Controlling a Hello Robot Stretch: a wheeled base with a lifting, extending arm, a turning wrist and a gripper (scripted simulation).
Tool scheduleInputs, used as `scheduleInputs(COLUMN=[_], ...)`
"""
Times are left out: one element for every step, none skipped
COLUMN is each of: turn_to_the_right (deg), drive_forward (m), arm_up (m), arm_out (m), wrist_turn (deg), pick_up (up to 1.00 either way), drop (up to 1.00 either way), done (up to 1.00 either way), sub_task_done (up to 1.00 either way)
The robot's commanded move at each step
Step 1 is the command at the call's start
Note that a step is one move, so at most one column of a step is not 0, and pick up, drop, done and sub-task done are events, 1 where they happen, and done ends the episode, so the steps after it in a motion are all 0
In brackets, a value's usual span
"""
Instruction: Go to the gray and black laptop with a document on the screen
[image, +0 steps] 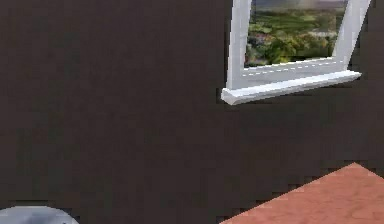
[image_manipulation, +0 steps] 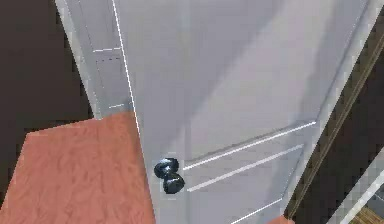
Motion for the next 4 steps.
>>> scheduleInputs(turn_to_the_right=[45.0, 0.0, -15.0, 0.0], drive_forward=[0.00, 0.40, 0.00, 0.50], arm_up=[0.00, 0.00, 0.00, 0.00], arm_out=[0.00, 0.00, 0.00, 0.00], wrist_turn=[0.0, 0.0, 0.0, 0.0], pick_up=[0.00, 0.00, 0.00, 0.00], drop=[0.00, 0.00, 0.00, 0.00], done=[0.00, 0.00, 0.00, 0.00], sub_task_done=[0.00, 0.00, 0.00, 0.00])
